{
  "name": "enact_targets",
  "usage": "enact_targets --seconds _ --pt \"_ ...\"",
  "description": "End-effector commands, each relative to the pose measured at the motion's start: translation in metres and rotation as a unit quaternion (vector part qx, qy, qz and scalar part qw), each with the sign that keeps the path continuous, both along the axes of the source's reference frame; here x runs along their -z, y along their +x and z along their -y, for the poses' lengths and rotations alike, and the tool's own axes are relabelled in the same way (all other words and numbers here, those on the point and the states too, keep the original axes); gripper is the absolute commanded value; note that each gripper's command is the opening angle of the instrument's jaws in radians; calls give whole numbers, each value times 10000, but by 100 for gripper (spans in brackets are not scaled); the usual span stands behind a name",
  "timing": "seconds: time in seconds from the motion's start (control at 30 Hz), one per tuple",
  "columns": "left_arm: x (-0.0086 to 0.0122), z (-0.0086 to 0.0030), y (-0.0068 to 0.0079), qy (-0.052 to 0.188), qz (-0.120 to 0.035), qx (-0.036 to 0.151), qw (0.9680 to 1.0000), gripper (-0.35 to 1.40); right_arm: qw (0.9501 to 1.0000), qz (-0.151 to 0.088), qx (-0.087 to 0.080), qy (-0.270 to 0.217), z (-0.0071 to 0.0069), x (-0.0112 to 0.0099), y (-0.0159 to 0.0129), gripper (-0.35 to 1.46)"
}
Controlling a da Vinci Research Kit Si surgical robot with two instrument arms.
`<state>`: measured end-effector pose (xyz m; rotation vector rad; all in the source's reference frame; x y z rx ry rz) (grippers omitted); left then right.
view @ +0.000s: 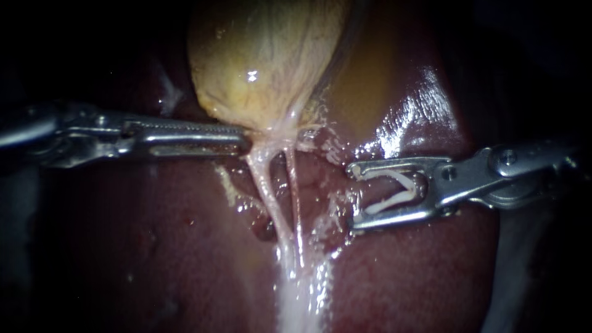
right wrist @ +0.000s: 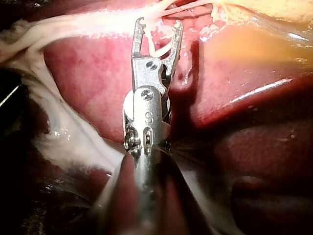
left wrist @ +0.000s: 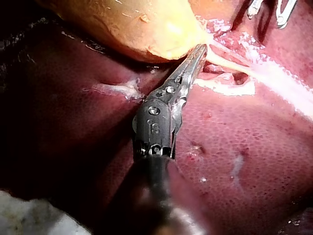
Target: Grabbing gallbladder
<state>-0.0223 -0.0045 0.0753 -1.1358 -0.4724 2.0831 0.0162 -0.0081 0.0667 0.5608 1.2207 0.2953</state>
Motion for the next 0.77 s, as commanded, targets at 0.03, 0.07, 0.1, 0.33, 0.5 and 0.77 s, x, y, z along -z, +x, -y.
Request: enact_targets --seconds 0.03,0.07,0.1,0.33,0.5,0.77 --pt "4 -3 2 -23 41 41 10000 -35 10000 -1 1 -1 0 0 0 38" --pt "7 -5 4 -26 60 67 10000 -35 10000 -1 1 -1 0 0 0 38" --pt "11 -7 6 -24 100 90 9999 -35 10000 -1 1 -1 0 0 0 38" --pt "12 -7 9 -36 79 116 9999 -35 10000 -1 1 -1 0 0 0 38" --pt "12 -6 9 -38 78 117 9999 -35 10000 0 0 -1 0 0 0 38" --pt "11 -5 8 -43 75 119 9999 -35 10000 1 -2 -1 0 0 1 38"
